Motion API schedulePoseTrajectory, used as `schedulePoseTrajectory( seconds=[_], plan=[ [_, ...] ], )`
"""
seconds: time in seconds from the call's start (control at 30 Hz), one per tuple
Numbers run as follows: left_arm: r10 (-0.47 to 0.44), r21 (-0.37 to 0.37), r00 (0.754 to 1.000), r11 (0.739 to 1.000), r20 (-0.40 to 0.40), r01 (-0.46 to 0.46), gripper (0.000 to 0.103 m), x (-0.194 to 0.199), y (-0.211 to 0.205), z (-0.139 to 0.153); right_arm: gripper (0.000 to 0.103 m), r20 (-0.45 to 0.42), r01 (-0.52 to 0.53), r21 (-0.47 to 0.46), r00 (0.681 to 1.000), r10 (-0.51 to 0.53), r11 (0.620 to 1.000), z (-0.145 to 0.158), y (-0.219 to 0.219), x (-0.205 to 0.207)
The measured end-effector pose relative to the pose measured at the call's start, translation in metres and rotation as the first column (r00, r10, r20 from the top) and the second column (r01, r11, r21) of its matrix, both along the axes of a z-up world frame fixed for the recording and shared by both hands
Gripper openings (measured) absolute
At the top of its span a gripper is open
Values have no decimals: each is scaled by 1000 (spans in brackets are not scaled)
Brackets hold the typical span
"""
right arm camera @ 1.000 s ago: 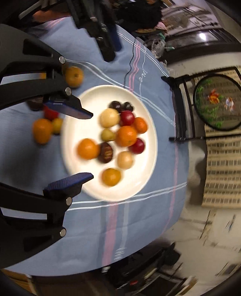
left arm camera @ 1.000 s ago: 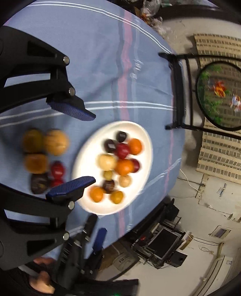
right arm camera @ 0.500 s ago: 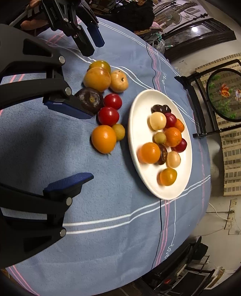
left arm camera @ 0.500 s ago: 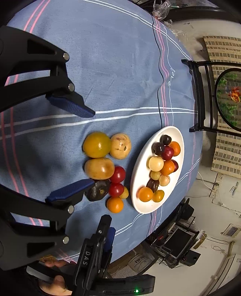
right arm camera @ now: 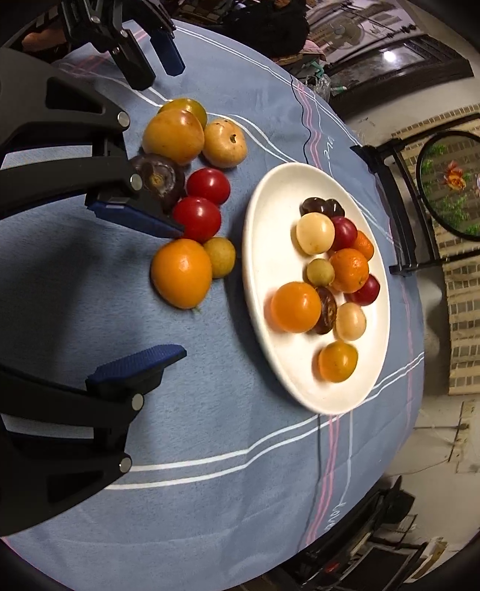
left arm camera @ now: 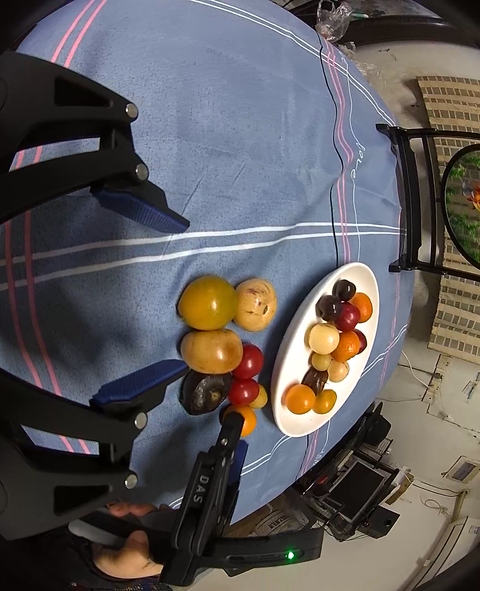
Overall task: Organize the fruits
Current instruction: 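Grasp a yellow fruit with the left tool while the right tool grasps an orange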
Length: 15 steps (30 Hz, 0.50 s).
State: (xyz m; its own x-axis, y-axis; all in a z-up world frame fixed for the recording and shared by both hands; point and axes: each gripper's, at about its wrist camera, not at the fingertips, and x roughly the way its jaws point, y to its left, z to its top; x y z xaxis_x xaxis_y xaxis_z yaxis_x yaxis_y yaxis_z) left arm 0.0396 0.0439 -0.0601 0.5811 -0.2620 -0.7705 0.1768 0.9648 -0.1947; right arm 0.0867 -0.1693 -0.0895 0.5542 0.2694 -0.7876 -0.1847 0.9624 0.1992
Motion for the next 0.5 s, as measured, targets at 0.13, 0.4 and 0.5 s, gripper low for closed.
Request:
schedulePoseTrajectory(
  seconds=[0.13, 0.4, 0.5],
  plan=[
    [-6, 3, 1000, 1000, -2, 6, 72, 1, -2, 0, 41, -9, -40, 37, 999, 40, 999, -6, 2, 7],
    [8, 37, 998, 999, -65, -6, 72, 19, 6, -21, 41, -15, -26, 56, 1000, 26, 998, 11, -14, -16],
    [-5, 62, 997, 998, -76, 9, 72, 24, 0, -30, 41, -34, 4, 82, 999, -2, 997, 10, -23, -20]
  ],
)
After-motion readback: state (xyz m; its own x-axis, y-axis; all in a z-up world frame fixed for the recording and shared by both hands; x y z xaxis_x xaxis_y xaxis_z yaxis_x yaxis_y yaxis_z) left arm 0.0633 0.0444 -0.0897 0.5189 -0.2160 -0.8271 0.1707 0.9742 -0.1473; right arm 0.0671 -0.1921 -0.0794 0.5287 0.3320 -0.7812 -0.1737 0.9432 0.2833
